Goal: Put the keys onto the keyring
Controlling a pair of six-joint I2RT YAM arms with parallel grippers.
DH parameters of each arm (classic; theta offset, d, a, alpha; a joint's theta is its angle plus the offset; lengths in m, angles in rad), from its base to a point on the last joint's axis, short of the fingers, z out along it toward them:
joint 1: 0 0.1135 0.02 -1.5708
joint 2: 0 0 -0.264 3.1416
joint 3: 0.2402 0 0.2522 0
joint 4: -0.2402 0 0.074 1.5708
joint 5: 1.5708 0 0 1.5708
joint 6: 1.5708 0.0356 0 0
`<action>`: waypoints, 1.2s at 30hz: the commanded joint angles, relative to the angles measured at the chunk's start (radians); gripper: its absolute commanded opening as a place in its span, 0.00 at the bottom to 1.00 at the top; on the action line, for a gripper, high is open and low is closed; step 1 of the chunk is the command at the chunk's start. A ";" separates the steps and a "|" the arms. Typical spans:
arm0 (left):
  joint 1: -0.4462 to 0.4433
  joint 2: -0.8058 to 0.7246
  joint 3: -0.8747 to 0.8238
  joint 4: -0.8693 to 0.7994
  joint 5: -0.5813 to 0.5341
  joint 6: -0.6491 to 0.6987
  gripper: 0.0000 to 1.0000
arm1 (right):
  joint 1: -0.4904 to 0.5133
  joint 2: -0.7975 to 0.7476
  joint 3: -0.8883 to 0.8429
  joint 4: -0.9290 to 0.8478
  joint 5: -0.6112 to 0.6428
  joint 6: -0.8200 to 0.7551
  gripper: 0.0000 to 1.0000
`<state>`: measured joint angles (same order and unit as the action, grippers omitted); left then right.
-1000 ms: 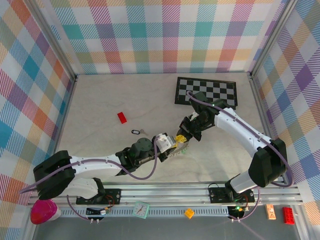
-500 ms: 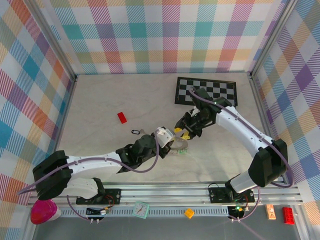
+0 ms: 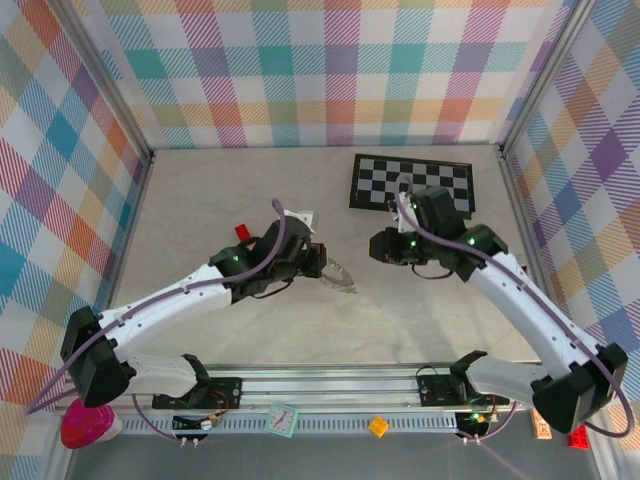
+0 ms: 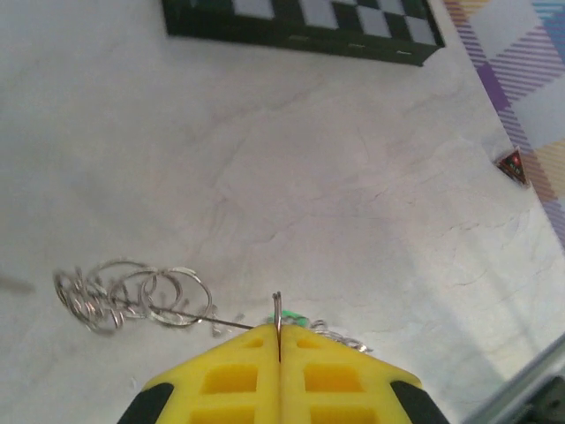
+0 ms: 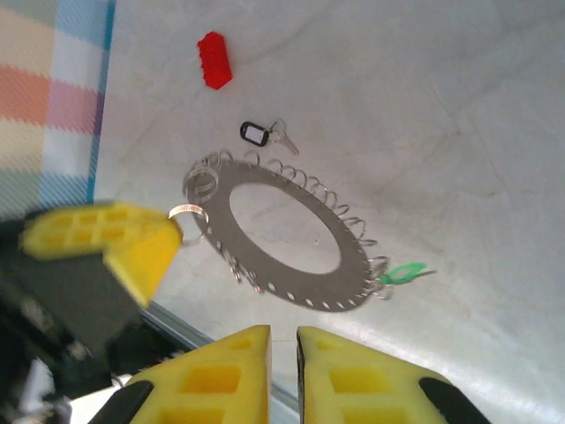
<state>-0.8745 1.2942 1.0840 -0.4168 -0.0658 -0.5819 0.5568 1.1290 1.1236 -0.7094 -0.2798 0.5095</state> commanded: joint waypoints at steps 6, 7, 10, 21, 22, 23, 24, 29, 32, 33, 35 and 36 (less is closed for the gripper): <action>0.088 0.119 0.180 -0.268 0.308 -0.312 0.00 | 0.228 -0.178 -0.296 0.505 -0.025 -0.397 0.19; 0.100 0.136 0.203 -0.297 0.332 -0.324 0.00 | 0.247 -0.190 -0.337 0.571 -0.038 -0.418 0.19; 0.138 0.189 0.268 -0.378 0.411 -0.359 0.00 | 0.281 -0.192 -0.422 0.699 -0.053 -0.457 0.19; 0.229 0.343 0.424 -0.567 0.652 -0.510 0.00 | 0.310 -0.113 -0.539 0.881 -0.037 -0.506 0.19; 0.235 0.347 0.425 -0.570 0.660 -0.521 0.00 | 0.312 -0.097 -0.548 0.893 -0.032 -0.509 0.19; 0.240 0.349 0.428 -0.574 0.667 -0.532 0.00 | 0.313 -0.083 -0.556 0.905 -0.022 -0.513 0.18; 0.246 0.349 0.426 -0.574 0.677 -0.545 0.00 | 0.313 -0.072 -0.570 0.923 -0.007 -0.519 0.18; 0.268 0.339 0.422 -0.579 0.712 -0.607 0.00 | 0.314 -0.038 -0.635 1.032 0.081 -0.573 0.18; 0.275 0.331 0.409 -0.568 0.735 -0.651 0.00 | 0.315 -0.015 -0.651 1.090 0.094 -0.653 0.24; 0.276 0.327 0.405 -0.565 0.738 -0.662 0.00 | 0.315 -0.010 -0.656 1.117 0.098 -0.684 0.24; 0.279 0.323 0.402 -0.564 0.745 -0.680 0.00 | 0.315 -0.004 -0.664 1.155 0.103 -0.730 0.24; 0.281 0.320 0.397 -0.560 0.751 -0.690 0.00 | 0.315 0.001 -0.663 1.164 0.110 -0.750 0.24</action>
<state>-0.6075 1.6463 1.4780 -0.9665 0.6243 -1.2106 0.8654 1.1236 0.4671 0.3286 -0.1902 -0.1341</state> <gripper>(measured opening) 0.042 0.239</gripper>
